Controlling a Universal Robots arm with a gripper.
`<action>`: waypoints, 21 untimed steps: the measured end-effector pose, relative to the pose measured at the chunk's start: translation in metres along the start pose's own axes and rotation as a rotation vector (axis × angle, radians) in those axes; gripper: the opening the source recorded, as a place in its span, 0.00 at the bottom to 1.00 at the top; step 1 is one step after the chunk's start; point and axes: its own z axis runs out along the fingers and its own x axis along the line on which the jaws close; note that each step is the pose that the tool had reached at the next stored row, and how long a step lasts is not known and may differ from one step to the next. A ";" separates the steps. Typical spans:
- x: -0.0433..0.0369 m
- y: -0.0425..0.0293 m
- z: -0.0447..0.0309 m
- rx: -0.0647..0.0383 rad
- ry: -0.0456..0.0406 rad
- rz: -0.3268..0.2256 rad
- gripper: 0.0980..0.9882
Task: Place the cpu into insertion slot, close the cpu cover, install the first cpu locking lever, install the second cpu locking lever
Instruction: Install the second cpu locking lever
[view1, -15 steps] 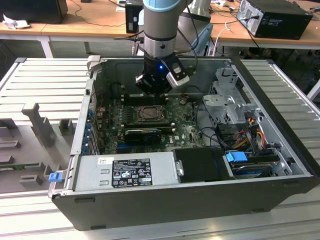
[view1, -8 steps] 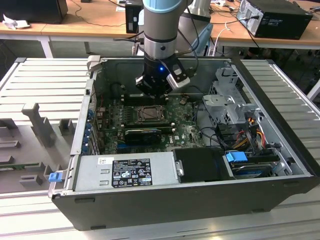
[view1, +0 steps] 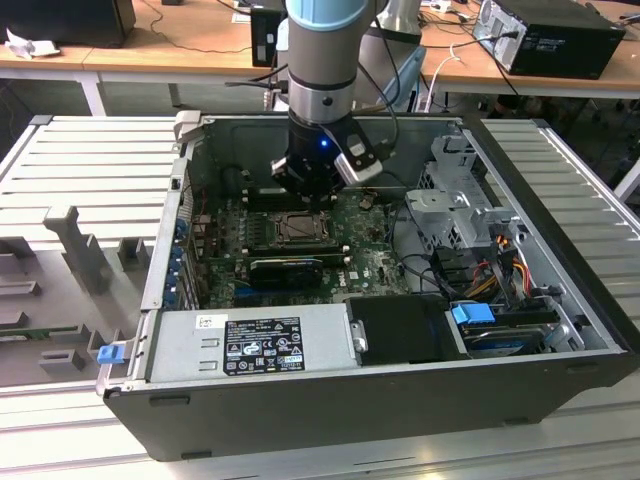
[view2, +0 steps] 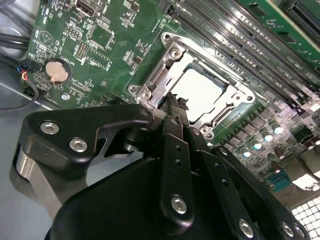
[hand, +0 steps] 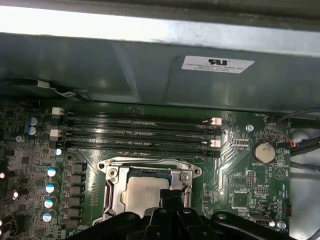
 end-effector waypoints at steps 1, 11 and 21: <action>0.0000 -0.0012 -0.0001 0.000 0.0000 0.000 0.01; -0.0003 -0.0028 -0.0150 0.000 0.0000 0.000 0.01; 0.0000 -0.0164 -0.0179 0.000 0.0005 0.000 0.01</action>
